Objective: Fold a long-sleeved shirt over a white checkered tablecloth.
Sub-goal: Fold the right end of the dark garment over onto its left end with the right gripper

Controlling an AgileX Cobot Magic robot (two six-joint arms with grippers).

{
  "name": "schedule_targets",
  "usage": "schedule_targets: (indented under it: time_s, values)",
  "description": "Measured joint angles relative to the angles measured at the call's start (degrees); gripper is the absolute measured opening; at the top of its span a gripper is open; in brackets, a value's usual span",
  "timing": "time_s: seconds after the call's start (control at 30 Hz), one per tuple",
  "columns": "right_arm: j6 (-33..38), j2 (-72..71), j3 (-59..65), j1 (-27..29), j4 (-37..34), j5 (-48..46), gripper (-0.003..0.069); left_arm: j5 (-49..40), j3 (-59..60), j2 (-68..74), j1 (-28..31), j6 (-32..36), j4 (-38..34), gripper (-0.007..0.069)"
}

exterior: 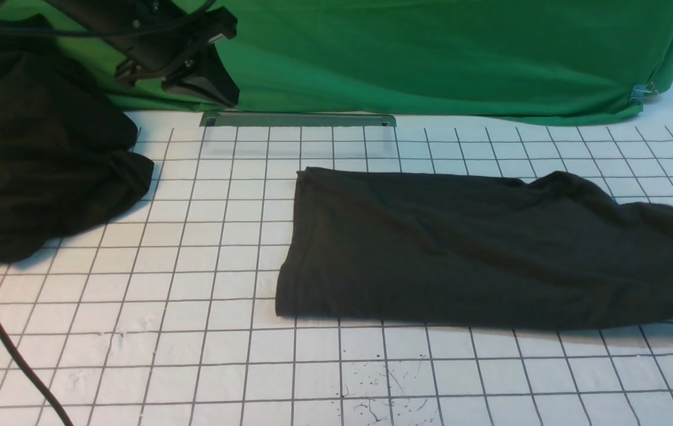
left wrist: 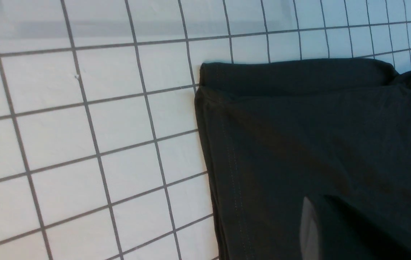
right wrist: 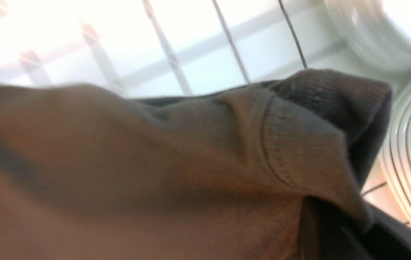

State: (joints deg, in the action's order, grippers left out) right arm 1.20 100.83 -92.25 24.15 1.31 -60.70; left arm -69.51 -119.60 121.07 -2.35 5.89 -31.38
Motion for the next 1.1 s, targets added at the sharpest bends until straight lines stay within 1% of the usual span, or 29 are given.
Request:
schedule_targets:
  time_s: [0.03, 0.1, 0.17, 0.27, 0.33, 0.37, 0.43, 0.47, 0.5, 0.57, 0.6, 0.67, 0.77, 0.8, 0.83, 0.87, 0.9, 0.97, 1.0, 1.1]
  values:
    - [0.0, -0.4, -0.4, -0.5, -0.4, -0.5, 0.0034, 0.0, 0.0, 0.0, 0.0, 0.0, 0.0, 0.0002]
    - [-0.2, -2.3, -6.3, -4.9, -3.4, -6.3, 0.0034, 0.0, 0.0, 0.1, 0.1, 0.0, 0.0, 0.0002]
    - [-0.5, -2.8, -8.4, -8.1, -5.2, -7.6, 0.0033, 0.0, 0.0, 0.1, 0.1, 0.0, -0.2, 0.0002]
    - [-3.2, -2.8, -10.3, -17.4, -8.0, -7.7, 0.0033, 0.0, 0.0, 0.1, 0.1, 0.0, -0.3, 0.0002]
    - [-5.1, -2.0, -10.3, -24.9, -8.8, -7.0, 0.0032, 0.0, 0.0, 0.1, 0.1, 0.0, -0.2, 0.0002]
    - [-5.3, -1.9, -10.3, -25.6, -8.8, -6.9, 0.0032, 0.0, 0.0, 0.1, 0.1, 0.0, -0.2, 0.0002]
    - [-8.0, 0.1, -10.3, -33.6, -9.1, -4.5, 0.0032, 0.0, 0.0, 0.1, 0.1, 0.0, -0.1, 0.0002]
    - [-8.4, 0.3, -10.3, -34.2, -9.1, -4.0, 0.0032, 0.0, 0.0, 0.1, 0.1, 0.0, -0.1, 0.0002]
    - [-10.1, 2.5, -10.3, -39.6, -9.3, -1.1, 0.0032, 0.0, 0.0, 0.1, 0.1, 0.0, -0.1, 0.0002]
    - [-11.2, 4.0, -10.3, -42.2, -9.3, 0.7, 0.0032, 0.0, 0.0, 0.1, 0.1, 0.0, -0.1, 0.0002]
    - [-12.6, 7.2, -10.3, -47.0, -9.3, 4.3, 0.0034, 0.0, 0.0, 0.1, 0.1, 0.0, -0.1, 0.0002]
    - [-13.9, 10.7, -10.3, -51.0, -9.3, 8.6, 0.004, 0.0, 0.0, 0.1, 0.1, 0.0, -0.1, 0.0002]
    - [-14.6, 14.3, -10.3, -54.3, -9.3, 13.6, 0.005, 0.0, 0.0, 0.1, 0.1, 0.0, -0.1, 0.0002]
    - [-14.9, 16.9, -10.3, -56.5, -9.5, 16.9, 0.0059, 0.0, 0.0, 0.1, 0.1, 0.0, -0.1, 0.0002]
    - [-14.9, 17.2, -10.3, -56.8, -9.4, 17.3, 0.0062, 0.0, 0.0, 0.1, 0.1, 0.0, -0.1, 0.0002]
    - [-15.0, 19.7, -10.3, -58.6, -9.5, 19.7, 0.0084, 0.0, 0.0, 0.1, 0.1, -0.1, 0.1, 0.0002]
    - [-15.0, 20.5, -10.3, -59.1, -9.5, 20.7, 0.0098, 0.0, 0.0, 0.1, 0.1, -0.1, 0.1, 0.0003]
    - [-15.1, 23.0, -10.3, -60.5, -9.5, 22.4, 0.0188, 0.0, 0.0, 0.1, 0.1, 0.0, 0.6, 0.0003]
    - [-15.1, 23.7, -10.3, -60.9, -9.5, 22.5, 0.0251, 0.0, 0.0, 0.1, 0.1, 0.0, 1.0, 0.0003]
    - [-15.0, 23.8, -11.4, -61.1, -9.7, 19.7, 0.0478, 0.0, 0.4, 0.0, 0.1, -1.2, 3.6, 0.0004]
